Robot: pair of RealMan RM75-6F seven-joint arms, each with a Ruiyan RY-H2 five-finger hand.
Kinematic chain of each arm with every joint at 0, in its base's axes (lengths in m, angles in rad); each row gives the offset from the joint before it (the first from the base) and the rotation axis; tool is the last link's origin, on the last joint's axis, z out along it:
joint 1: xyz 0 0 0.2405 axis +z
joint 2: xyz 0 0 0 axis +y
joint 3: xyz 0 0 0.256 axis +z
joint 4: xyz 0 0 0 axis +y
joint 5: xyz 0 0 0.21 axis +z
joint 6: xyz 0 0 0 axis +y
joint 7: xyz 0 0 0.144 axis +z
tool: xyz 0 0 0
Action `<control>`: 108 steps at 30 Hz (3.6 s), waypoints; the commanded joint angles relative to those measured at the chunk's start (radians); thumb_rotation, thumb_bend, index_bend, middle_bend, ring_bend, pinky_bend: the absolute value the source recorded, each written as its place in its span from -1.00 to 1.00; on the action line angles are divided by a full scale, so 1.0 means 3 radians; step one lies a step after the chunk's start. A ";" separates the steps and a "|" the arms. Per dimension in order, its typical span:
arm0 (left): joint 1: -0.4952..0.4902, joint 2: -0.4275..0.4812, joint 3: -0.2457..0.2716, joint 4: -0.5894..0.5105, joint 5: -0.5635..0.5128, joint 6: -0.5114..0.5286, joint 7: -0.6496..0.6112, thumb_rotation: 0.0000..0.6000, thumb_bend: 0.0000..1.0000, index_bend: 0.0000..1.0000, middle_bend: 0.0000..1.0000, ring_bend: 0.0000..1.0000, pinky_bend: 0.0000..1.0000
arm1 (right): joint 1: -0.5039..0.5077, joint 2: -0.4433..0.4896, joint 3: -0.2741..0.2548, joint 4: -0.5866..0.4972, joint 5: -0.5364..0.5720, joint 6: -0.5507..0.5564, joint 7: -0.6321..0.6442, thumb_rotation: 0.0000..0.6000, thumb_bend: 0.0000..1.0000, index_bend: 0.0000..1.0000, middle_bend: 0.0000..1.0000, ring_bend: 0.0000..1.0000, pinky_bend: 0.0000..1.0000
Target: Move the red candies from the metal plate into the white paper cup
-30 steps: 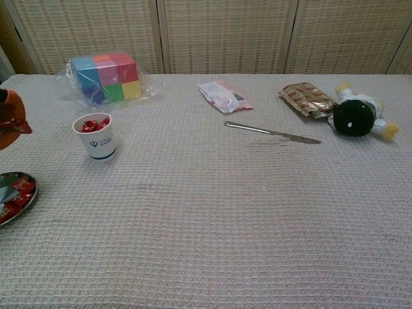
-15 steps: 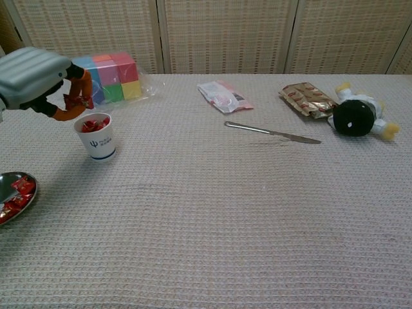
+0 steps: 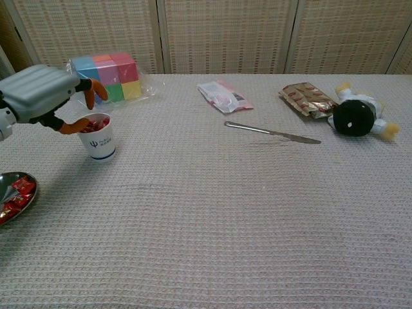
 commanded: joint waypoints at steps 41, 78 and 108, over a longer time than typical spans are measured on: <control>0.1027 0.0446 0.0921 -0.0182 0.0243 0.0156 -0.0611 1.00 -0.17 -0.58 -0.43 0.76 1.00 | -0.0018 0.0027 -0.0052 0.0003 -0.0114 0.0046 0.0055 1.00 -0.77 -1.00 -1.00 -1.00 -1.00; 0.1070 0.0293 0.0756 0.0115 0.0277 0.0279 -0.0745 1.00 -0.18 0.09 0.26 0.77 1.00 | -0.0009 0.0021 -0.0046 -0.0002 -0.0089 0.0026 0.0035 1.00 -0.77 -1.00 -1.00 -1.00 -1.00; 0.0336 0.0614 0.0019 -0.0802 -0.0019 -0.0073 -0.0296 1.00 -0.18 0.08 0.24 0.77 1.00 | 0.0036 -0.0024 -0.0014 0.0007 0.0008 -0.0065 -0.0041 1.00 -0.77 -1.00 -1.00 -1.00 -1.00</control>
